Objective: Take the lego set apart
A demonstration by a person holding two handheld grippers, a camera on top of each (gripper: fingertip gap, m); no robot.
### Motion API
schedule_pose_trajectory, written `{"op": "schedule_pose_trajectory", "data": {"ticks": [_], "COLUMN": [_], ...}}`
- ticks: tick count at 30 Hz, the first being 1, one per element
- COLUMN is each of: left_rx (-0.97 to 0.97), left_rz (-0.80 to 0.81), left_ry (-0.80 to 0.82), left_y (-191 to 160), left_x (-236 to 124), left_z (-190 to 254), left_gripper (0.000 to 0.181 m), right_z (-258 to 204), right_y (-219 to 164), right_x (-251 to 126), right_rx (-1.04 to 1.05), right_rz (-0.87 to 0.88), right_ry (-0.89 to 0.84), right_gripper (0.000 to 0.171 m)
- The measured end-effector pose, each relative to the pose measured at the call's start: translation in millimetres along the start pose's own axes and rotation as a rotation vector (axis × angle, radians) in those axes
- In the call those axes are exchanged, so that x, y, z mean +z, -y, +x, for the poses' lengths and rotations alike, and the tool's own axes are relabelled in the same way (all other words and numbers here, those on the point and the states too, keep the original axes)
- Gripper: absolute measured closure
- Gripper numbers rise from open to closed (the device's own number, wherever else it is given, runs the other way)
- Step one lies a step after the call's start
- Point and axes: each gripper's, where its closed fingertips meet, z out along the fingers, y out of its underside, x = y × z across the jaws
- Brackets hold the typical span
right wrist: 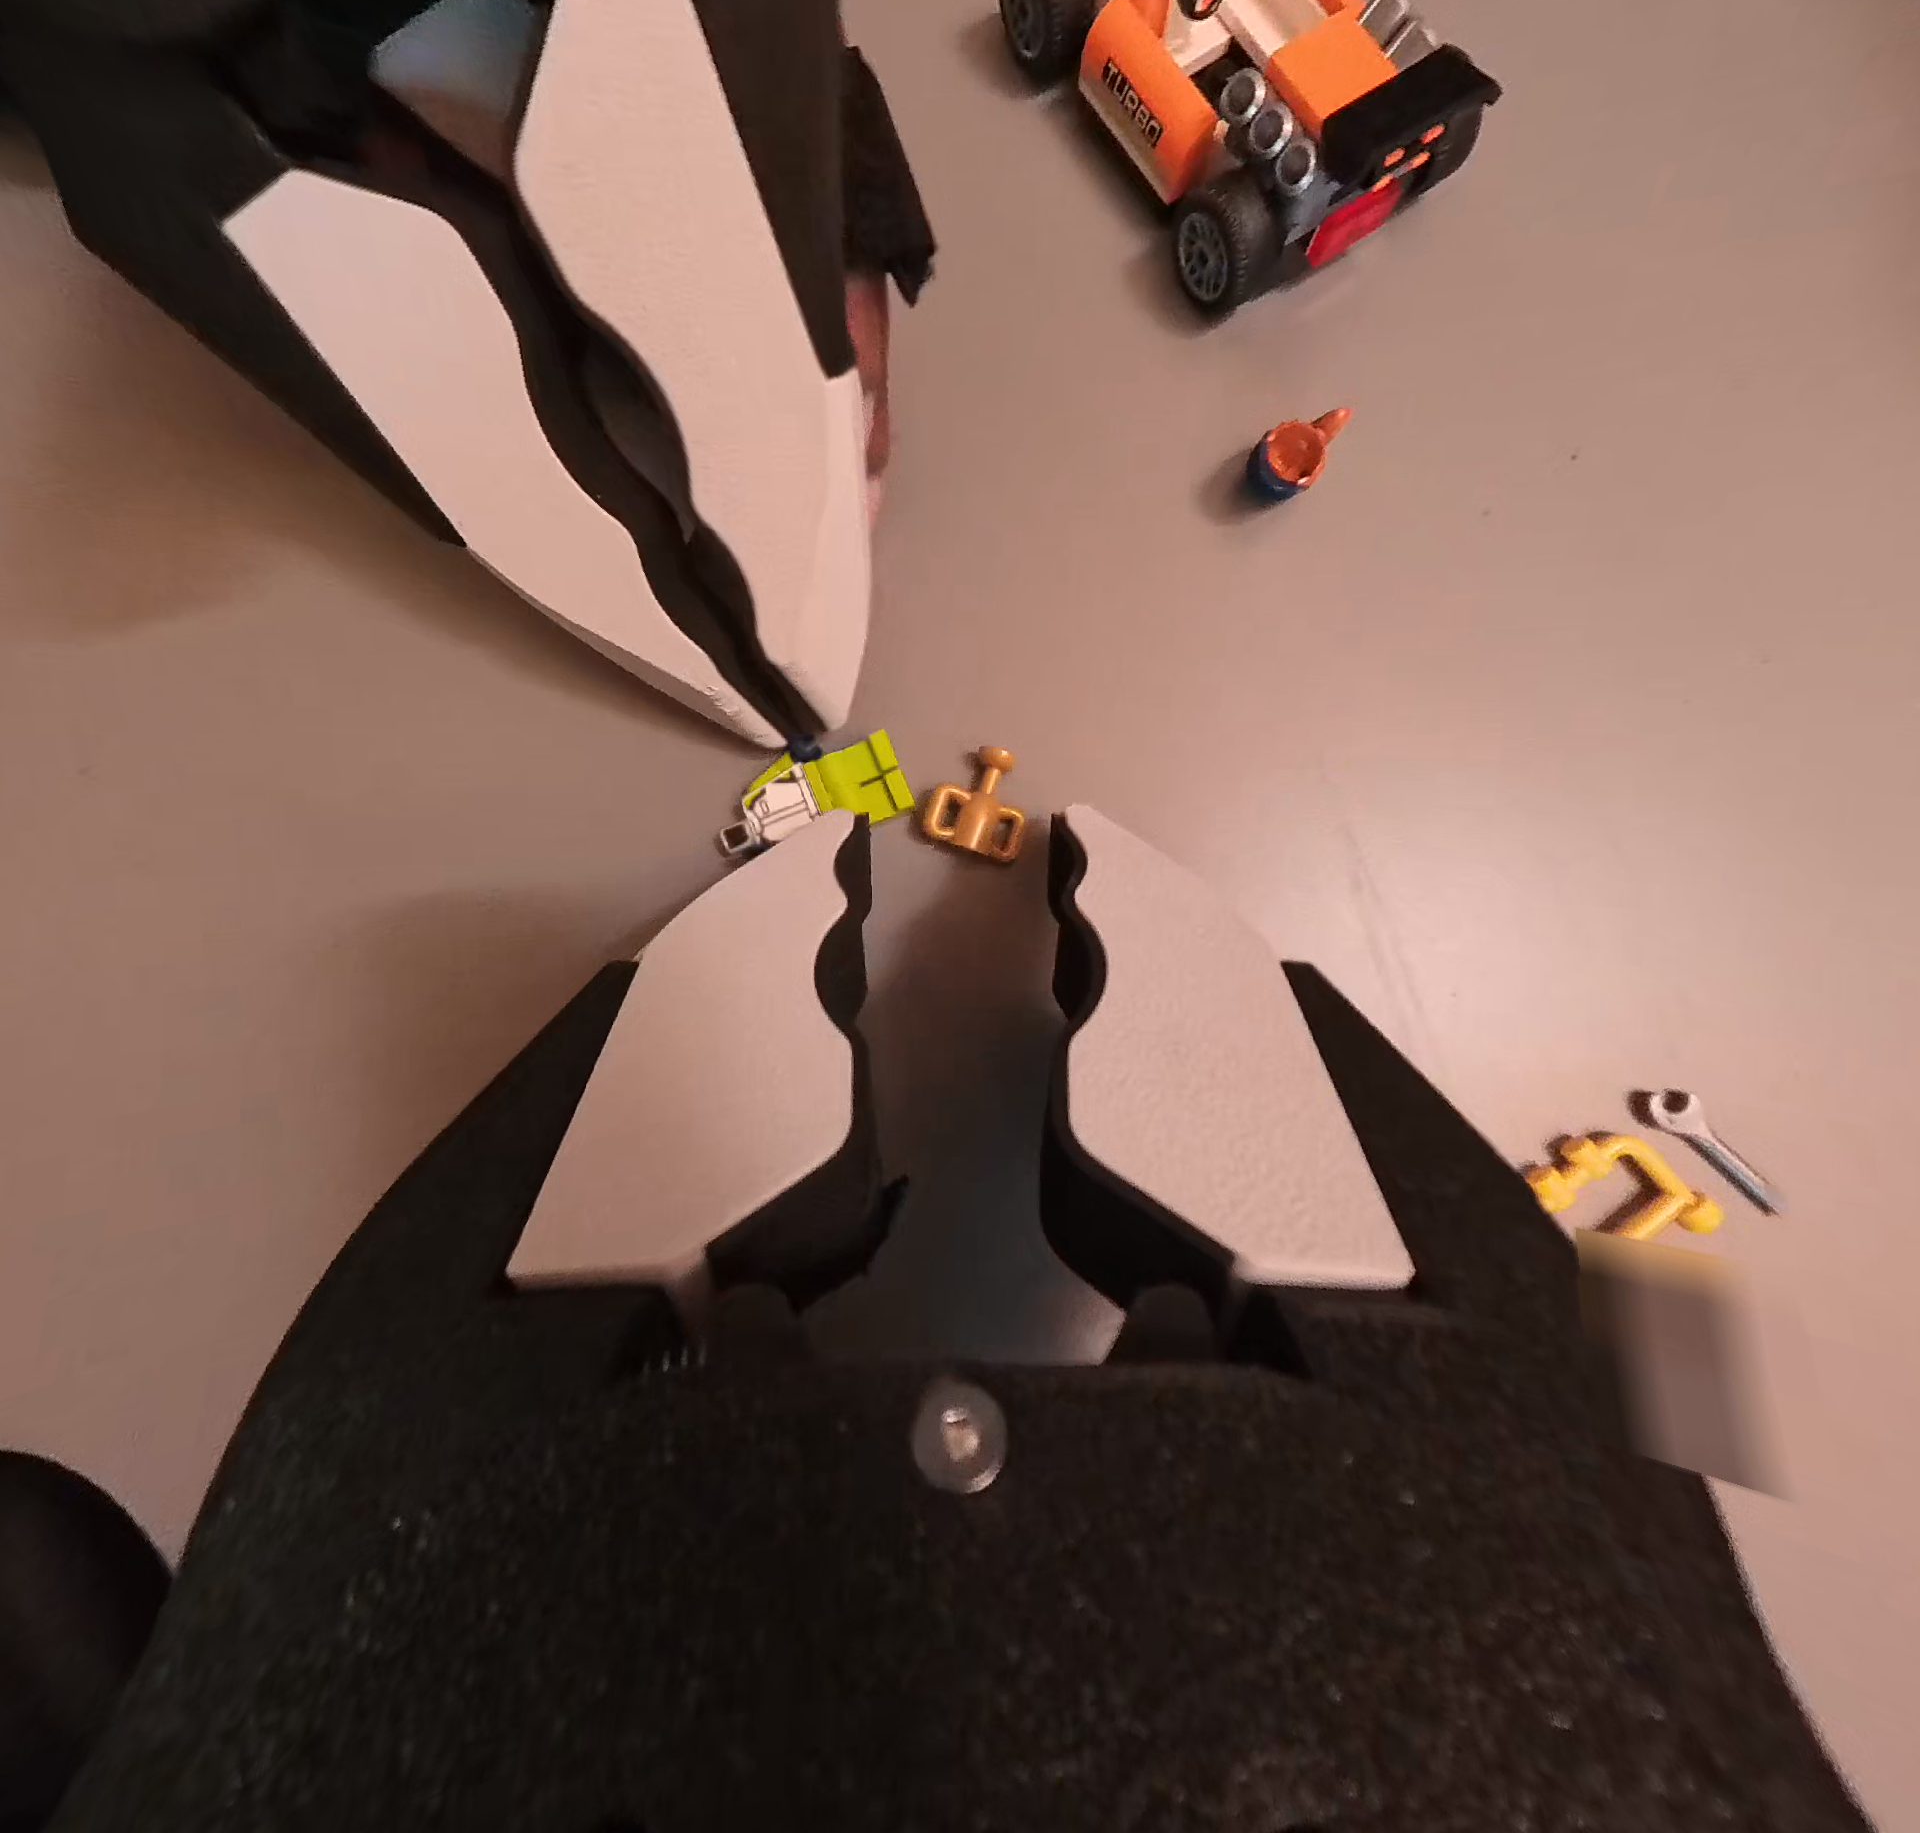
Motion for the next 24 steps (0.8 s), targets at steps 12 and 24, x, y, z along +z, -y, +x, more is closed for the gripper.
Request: {"op": "schedule_pose_trajectory", "data": {"ticks": [12,24], "left_rx": [-0.044,-0.076], "left_rz": [0.046,0.048], "left_ry": [0.01,0.109], "left_y": [4.2,1.5], "left_x": [-10.3,-15.9], "left_z": [-8.4,-28.8], "left_gripper": [0.173,0.173], "right_z": [31.0,56.1], "right_y": [10.4,-23.2], "right_x": [-32.5,-53.2], "right_rx": [0.011,0.052], "right_rz": [0.096,-0.037], "right_ry": [-0.173,-0.312], "right_gripper": [0.169,0.143]}}
